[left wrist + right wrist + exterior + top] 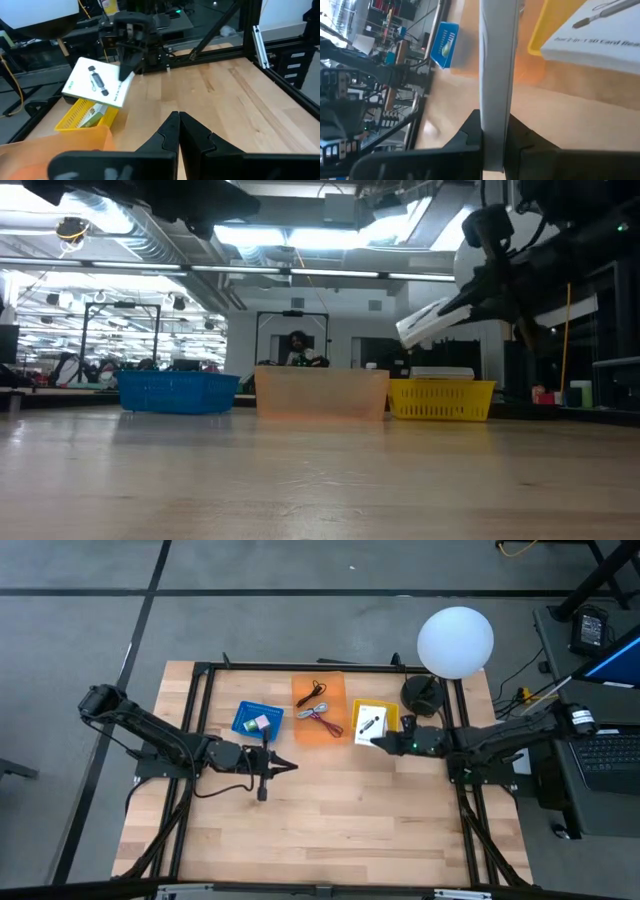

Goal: Pick and place items into bin
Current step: Put the white USB box into the yellow bin

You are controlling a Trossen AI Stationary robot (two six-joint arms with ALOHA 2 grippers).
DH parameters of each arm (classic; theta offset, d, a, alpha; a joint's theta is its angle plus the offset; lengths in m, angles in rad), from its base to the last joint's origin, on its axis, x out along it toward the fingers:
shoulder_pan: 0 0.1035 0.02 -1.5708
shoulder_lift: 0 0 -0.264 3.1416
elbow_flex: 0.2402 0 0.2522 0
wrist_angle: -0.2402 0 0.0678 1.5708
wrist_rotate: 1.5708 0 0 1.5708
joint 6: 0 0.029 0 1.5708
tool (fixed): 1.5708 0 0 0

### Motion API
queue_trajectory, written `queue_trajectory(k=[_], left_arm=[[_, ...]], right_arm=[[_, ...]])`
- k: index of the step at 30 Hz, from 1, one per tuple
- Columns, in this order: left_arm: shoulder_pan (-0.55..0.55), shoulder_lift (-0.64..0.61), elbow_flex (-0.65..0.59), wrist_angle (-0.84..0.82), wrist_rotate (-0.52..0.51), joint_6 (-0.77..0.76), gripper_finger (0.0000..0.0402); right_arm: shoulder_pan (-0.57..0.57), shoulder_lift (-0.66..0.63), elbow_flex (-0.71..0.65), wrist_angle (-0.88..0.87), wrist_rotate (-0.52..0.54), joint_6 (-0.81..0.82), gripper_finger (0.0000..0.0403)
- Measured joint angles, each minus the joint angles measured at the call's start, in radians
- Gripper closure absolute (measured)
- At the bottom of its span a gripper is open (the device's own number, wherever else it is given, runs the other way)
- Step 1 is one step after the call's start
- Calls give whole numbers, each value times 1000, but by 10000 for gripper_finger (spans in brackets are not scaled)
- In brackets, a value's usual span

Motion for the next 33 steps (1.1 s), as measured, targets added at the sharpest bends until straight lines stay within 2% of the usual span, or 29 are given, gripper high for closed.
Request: queue_trajectory(k=[6,9,17,33], left_arm=[[-11,0,0,0,0,-1,400],[-19,0,0,0,-1,-7,399],[-36,0,0,0,-2,-7,399],[-36,0,0,0,-3,-7,398]], right_arm=[[-102,0,-1,-17,-88,0,384],[-162,0,-1,-49,-185,1,385],[-245,0,-2,-54,-309,10,381],[-337,0,-2,-55,-361,18,378]])
